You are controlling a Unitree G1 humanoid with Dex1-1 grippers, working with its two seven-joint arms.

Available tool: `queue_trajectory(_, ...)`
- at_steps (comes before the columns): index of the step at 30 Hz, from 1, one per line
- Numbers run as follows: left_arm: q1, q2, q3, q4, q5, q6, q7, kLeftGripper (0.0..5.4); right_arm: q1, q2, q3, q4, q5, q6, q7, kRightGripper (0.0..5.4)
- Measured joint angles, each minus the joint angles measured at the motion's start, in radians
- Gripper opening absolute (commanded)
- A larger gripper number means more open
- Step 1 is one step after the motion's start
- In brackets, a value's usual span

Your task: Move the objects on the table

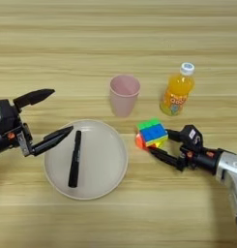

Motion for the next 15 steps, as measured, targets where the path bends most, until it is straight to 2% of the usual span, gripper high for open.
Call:
queue_trajectory(1, 0.000, 0.000, 0.000, 0.001, 0.000, 0.000, 0.000, 5.40, -0.001, 0.001, 0.002, 0.001, 0.000, -0.001, 0.000, 3.61)
queue_trajectory(7, 0.000, 0.000, 0.001, 0.008, 0.000, -0.004, -0.001, 5.40, -0.002, 0.002, 0.009, 0.009, -0.012, 0.000, 0.005, 4.29)
queue_trajectory(15, 0.000, -0.010, 0.001, 0.015, 0.001, -0.005, -0.001, 5.40, -0.002, 0.002, 0.004, -0.005, 0.002, 0.004, 0.029, 5.12)
